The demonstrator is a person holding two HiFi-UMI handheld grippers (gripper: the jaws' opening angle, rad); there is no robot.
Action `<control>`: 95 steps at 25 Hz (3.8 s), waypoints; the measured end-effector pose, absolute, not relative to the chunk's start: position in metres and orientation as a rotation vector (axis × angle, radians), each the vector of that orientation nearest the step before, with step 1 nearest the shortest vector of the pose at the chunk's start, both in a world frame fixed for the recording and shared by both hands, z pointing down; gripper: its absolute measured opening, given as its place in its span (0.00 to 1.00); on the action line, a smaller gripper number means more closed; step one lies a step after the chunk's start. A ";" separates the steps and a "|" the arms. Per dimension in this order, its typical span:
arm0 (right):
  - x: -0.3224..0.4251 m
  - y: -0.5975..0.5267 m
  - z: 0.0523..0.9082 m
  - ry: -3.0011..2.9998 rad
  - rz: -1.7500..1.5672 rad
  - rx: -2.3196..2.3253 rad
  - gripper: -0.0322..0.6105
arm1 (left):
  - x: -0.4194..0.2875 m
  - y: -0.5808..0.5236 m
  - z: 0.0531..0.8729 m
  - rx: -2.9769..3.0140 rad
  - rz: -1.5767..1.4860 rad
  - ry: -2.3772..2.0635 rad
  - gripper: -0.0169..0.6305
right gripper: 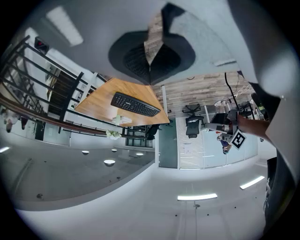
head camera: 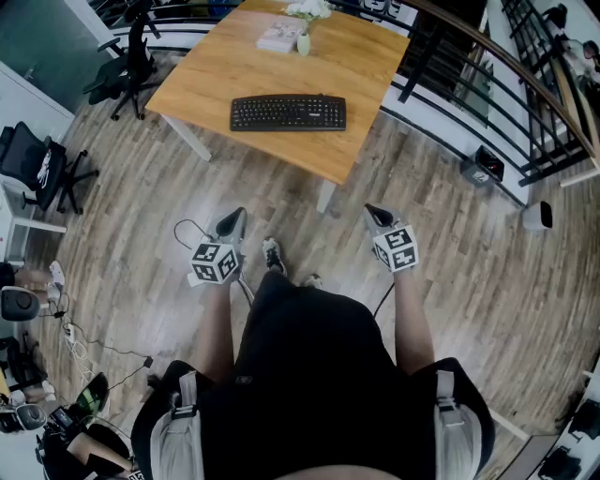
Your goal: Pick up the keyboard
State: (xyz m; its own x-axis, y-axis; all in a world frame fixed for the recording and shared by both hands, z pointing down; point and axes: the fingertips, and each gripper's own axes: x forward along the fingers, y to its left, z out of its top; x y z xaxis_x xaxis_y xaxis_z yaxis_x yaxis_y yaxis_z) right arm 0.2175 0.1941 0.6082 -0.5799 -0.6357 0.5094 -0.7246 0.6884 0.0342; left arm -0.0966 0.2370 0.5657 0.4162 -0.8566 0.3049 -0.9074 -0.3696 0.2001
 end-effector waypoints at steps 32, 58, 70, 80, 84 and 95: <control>0.184 0.163 0.611 -2.404 0.333 1.069 0.06 | -0.117 0.191 0.575 2.361 0.225 -1.422 0.04; 0.114 0.035 0.613 -2.334 0.352 1.133 0.06 | -0.184 0.042 0.582 2.402 0.257 -1.313 0.04; 0.092 -0.001 0.619 -2.300 0.365 1.249 0.06 | -0.212 -0.023 0.585 2.474 0.288 -1.239 0.04; 0.123 -0.010 0.613 -2.315 0.368 1.239 0.06 | -0.195 -0.025 0.577 2.439 0.270 -1.304 0.04; 0.141 -0.014 0.608 -2.332 0.364 1.202 0.06 | -0.184 -0.014 0.568 2.398 0.236 -1.367 0.04; 0.175 -0.022 0.605 -2.420 0.345 1.062 0.06 | -0.134 0.020 0.560 2.338 0.224 -1.475 0.05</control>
State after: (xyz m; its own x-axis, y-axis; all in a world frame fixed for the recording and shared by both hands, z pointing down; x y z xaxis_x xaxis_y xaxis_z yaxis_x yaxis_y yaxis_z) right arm 0.1749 -0.0224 0.6048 -0.5888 -0.6241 0.5136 -0.7429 0.6682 -0.0396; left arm -0.1337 0.0203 0.5599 0.4407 -0.8374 0.3233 -0.8957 -0.3861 0.2207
